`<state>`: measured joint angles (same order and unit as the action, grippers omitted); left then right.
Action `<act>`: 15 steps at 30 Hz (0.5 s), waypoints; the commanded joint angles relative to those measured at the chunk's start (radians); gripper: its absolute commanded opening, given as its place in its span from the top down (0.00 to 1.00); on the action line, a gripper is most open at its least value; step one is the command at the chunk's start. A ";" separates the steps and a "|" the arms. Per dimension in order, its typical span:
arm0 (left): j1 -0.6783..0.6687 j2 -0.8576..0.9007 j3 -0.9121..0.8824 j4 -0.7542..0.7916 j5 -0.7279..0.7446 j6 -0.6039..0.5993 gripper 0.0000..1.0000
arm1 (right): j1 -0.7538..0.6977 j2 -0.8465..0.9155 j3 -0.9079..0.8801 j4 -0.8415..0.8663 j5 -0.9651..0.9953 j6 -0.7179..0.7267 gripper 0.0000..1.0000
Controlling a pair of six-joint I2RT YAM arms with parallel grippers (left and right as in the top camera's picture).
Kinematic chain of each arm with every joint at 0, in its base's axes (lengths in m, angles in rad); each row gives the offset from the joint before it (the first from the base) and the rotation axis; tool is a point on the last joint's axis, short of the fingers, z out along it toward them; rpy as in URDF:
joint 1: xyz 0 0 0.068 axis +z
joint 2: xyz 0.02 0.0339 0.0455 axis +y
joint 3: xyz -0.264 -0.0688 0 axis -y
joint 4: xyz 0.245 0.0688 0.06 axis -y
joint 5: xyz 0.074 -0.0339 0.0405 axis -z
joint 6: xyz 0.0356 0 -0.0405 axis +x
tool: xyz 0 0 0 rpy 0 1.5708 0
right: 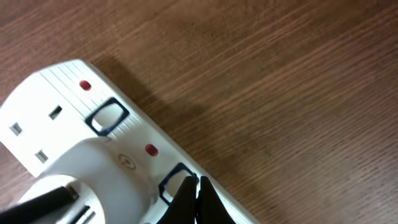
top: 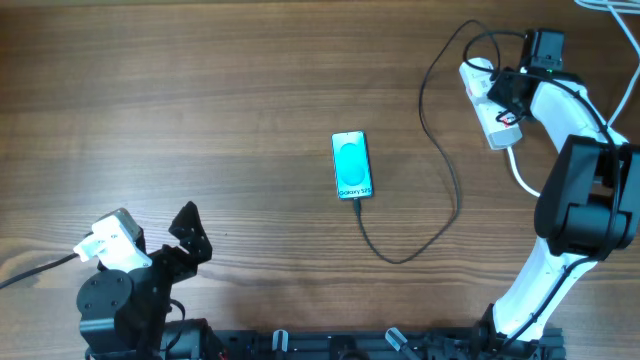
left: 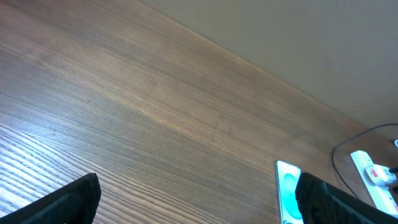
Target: Plug charger to phone and switch on socket
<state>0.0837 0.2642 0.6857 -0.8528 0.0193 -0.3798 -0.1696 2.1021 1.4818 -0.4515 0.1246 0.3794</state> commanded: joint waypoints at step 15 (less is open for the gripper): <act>0.005 -0.008 -0.005 -0.005 -0.013 0.012 0.00 | 0.029 0.051 0.008 0.021 -0.069 -0.012 0.96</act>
<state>0.0837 0.2642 0.6857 -0.8547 0.0193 -0.3798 -0.1642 2.1147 1.4818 -0.4313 0.0803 0.3759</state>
